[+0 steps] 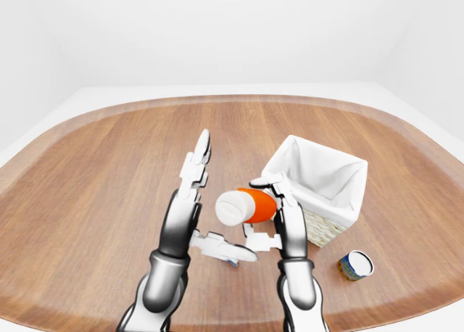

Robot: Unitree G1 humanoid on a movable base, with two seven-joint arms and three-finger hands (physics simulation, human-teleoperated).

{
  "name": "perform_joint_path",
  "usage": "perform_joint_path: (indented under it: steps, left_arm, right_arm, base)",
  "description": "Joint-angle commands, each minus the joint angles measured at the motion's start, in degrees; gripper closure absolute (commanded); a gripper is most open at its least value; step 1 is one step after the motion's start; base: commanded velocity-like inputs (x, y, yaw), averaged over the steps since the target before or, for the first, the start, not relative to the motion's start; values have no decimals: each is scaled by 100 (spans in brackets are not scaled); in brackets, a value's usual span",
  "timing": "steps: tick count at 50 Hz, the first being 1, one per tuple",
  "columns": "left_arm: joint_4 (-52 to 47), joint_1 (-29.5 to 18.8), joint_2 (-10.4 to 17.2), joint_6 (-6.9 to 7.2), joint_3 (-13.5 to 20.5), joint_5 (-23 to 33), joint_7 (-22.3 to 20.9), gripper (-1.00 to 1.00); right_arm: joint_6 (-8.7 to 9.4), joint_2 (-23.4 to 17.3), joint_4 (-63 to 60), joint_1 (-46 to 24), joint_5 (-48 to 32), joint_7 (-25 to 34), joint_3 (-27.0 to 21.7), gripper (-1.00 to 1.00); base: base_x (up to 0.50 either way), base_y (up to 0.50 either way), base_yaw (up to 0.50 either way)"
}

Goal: Pick up the ketchup, and put it in the basket.

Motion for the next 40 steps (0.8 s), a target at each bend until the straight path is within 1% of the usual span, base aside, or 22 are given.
perform_joint_path:
  steps: [1, 2, 3, 5, 7, 8, 10, 12, 14, 15, 16, 18, 20, 21, 22, 23, 27, 28, 29, 34, 39, 40]
  left_arm:
    - [-897, 510, 524, 0, 204, -260, -61, -100]
    - [-957, 594, 611, 0, 262, -271, -9, -100]
    - [-1030, 695, 696, 0, 353, -415, -12, -100]
    - [-992, 984, 905, 0, 709, -723, 54, -100]
    - [-920, 1128, 987, 0, 1001, -990, 24, -100]
    - [-789, 1230, 1057, 0, 1226, -1083, 39, -100]
    - [-694, 1316, 1028, 0, 1485, -1289, -59, -100]
    - [-438, 1384, 1006, 0, 1934, -1570, -161, -100]
    - [-229, 1369, 903, -130, 2229, -1692, -288, -100]
    - [-94, 1317, 855, -162, 2388, -1734, -350, -100]
    - [169, 1217, 818, -274, 2632, -1837, -436, -100]
    - [580, 1101, 712, -474, 2912, -1880, -548, -100]
    - [901, 1013, 648, -637, 3096, -1857, -648, -100]
    - [1113, 955, 630, -773, 3198, -1834, -674, -100]
    - [1576, 774, 626, -968, 3434, -1948, -686, -100]
    - [1736, 717, 604, -1000, 3522, -1917, -687, -100]
    - [1747, 712, 564, -1000, 3558, -1888, -725, -100]
    - [1499, 705, 560, -902, 3653, -1939, -757, -100]
    - [1510, 685, 541, -883, 3680, -1949, -780, -100]
    - [1495, 687, 501, -845, 3710, -1881, -791, -100]
    - [1524, 686, 487, -853, 3713, -1809, -785, -100]
    - [1493, 700, 482, -828, 3711, -1824, -800, -100]
  right_arm:
    - [-6, 24, 113, -94, -247, -93, -58, 100]
    - [-3, 27, 110, -96, -258, -94, -59, 100]
    - [-13, 29, 126, -101, -257, -95, -66, 100]
    - [-23, 35, 161, -129, -253, -99, -94, 100]
    - [-34, 42, 181, -139, -259, -101, -107, 100]
    - [-46, 47, 226, -161, -274, -114, -114, 100]
    - [-55, 51, 233, -158, -284, -117, -114, 100]
    - [-65, 58, 256, -180, -302, -136, -119, 100]
    - [-77, 62, 305, -211, -313, -147, -126, 100]
    - [-82, 63, 327, -224, -317, -151, -131, 100]
    - [-89, 65, 354, -240, -323, -160, -143, 100]
    - [-70, 68, 331, -241, -330, -167, -163, 100]
    - [-57, 70, 319, -245, -327, -165, -181, 100]
    - [-59, 72, 328, -250, -331, -168, -188, 100]
    - [-68, 76, 320, -238, -345, -173, -180, 100]
    - [-67, 78, 324, -238, -354, -177, -174, 100]
    - [-67, 78, 324, -238, -354, -178, -173, 100]
    - [-26, 77, 263, -225, -370, -178, -162, 100]
    - [-23, 75, 250, -220, -374, -182, -169, 100]
    - [-7, 71, 176, -169, -375, -175, -171, 100]
    - [-39, 74, 227, -176, -410, -192, -138, 100]
    - [-38, 70, 228, -179, -404, -188, -138, 100]
  base:
    - [0, 0, 0]
    - [0, 0, 0]
    - [0, 0, 0]
    - [0, 0, 0]
    - [0, 0, 0]
    - [0, 0, 0]
    - [0, 0, 0]
    - [0, 0, 0]
    - [0, 0, 0]
    - [0, 0, 0]
    - [0, 0, 0]
    - [0, 0, 0]
    - [0, 0, 0]
    - [0, 0, 0]
    - [0, 0, 0]
    - [0, 0, 0]
    - [0, 0, 0]
    - [0, 0, 0]
    - [0, 0, 0]
    - [0, 0, 0]
    - [0, 0, 0]
    - [0, 0, 0]
